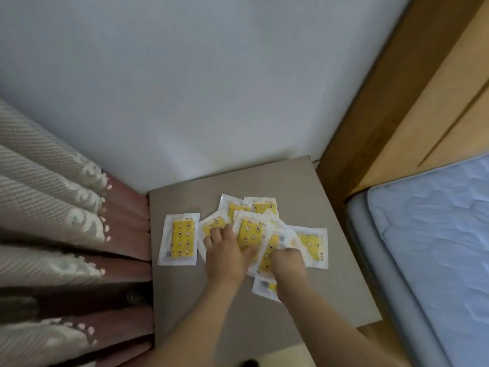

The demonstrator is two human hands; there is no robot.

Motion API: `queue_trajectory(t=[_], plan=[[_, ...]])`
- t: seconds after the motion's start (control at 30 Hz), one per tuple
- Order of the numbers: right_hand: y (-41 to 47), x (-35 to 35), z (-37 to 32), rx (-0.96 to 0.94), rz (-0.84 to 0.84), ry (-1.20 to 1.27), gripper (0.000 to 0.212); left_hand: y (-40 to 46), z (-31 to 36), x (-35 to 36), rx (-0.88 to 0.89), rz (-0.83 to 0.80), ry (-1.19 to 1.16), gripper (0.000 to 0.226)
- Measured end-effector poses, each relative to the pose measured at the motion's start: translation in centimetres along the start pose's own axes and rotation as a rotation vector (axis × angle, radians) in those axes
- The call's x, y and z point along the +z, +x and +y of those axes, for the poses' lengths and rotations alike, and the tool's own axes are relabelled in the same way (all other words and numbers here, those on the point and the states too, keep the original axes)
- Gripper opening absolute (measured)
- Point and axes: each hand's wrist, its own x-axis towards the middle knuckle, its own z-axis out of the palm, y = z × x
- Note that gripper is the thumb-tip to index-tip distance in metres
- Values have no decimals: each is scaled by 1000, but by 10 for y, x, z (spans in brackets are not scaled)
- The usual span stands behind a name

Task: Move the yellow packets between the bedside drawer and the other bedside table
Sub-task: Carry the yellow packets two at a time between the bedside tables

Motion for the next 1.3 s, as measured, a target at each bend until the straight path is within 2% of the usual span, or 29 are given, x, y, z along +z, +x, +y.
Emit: queue_trajectory(t=[0.07,0.17,0.23,0.33,0.4,0.5,0.7,0.87,1.07,1.3], plan=[[3,9,-1,-5,30,-15,21,3,-4,4,-26,-32,-106,76],[3,24,-4,18,23,-17,36,6,-9,6,-52,-24,-223,68],[5,29,-5,31,74,-65,41,8,-12,6,-52,-14,-244,63],[2,22,-8,6,207,-222,39,12,-15,4,-43,-12,-261,51],[4,14,-5,-10,264,-234,47,14,-17,2,-38,-21,-283,40],[9,8,2,-14,252,-192,56,15,-18,-2,-47,-45,-332,35],[16,13,5,-41,178,-223,33,14,-21,-4,-41,-84,-457,30],[6,6,2,-160,149,-95,24,15,-22,-13,-52,-141,-468,26],[-69,-49,-45,-362,210,-44,17,-27,18,-92,-76,-115,-541,7],[-211,-174,-98,-542,455,168,27,-114,140,-215,39,-76,-770,7]])
